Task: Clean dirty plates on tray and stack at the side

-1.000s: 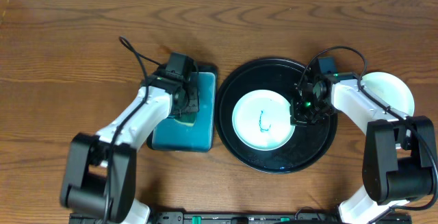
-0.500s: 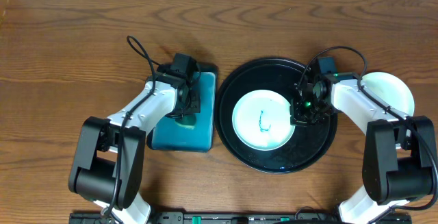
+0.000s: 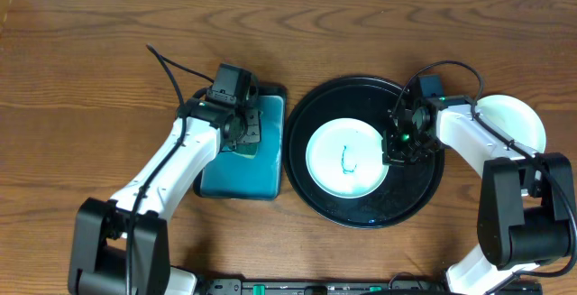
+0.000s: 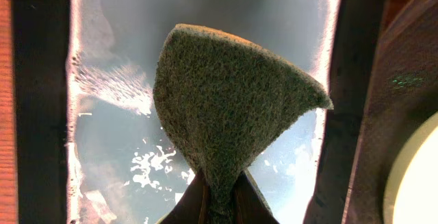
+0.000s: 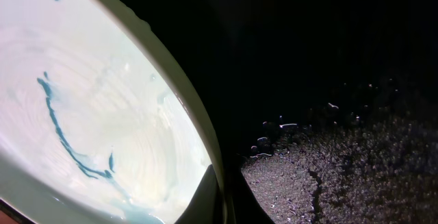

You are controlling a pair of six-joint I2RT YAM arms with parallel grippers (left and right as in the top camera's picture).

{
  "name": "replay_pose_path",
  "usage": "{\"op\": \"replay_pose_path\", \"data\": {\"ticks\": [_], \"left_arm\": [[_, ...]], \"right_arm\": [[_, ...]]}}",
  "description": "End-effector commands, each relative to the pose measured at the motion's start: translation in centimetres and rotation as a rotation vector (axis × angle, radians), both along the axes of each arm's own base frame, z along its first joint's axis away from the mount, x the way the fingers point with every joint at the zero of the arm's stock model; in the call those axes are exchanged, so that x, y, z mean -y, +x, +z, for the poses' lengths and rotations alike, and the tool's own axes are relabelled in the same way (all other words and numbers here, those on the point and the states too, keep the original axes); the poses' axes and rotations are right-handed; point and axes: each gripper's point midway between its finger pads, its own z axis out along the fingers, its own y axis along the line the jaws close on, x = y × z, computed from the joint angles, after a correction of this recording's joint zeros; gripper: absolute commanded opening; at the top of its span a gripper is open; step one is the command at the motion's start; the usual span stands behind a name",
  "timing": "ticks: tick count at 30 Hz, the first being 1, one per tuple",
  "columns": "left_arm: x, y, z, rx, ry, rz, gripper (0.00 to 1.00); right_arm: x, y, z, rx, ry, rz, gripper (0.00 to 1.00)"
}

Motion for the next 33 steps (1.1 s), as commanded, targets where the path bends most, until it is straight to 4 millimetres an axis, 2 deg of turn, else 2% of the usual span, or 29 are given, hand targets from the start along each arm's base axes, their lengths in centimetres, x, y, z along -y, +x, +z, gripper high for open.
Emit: {"op": "replay_pose_path", "data": {"ticks": [1, 11, 16, 21, 27, 33], "left_arm": [[-0.6, -0.5, -2.1, -0.057, 0.036, 0.002, 0.08], [-1.0, -1.9, -7.0, -0.207, 0.08, 0.004, 0.08], [-1.0, -1.9, -7.2, -0.215, 0.079, 0.006, 0.07], [-0.7, -1.2, -4.5, -0.138, 0.05, 0.005, 0.07], [-0.3, -0.2, 1.2, 0.027, -0.009, -0.003, 0.07], [0.6, -0.2, 4.7, 0.107, -0.128, -0.06, 0.07]], "right_arm": [[-0.1, -0.3, -0.1, 0.0, -0.005, 0.022, 0.01], [-0.1, -0.3, -0.1, 0.0, -0.005, 0.022, 0.01], [-0.1, -0.3, -0.1, 0.0, -0.005, 0.022, 0.01], [-0.1, -0.3, -0.1, 0.0, -0.006, 0.022, 0.01], [-0.1, -0.3, -0.1, 0.0, -0.006, 0.022, 0.01], [-0.1, -0.3, -0.1, 0.0, -0.006, 0.022, 0.01]]}}
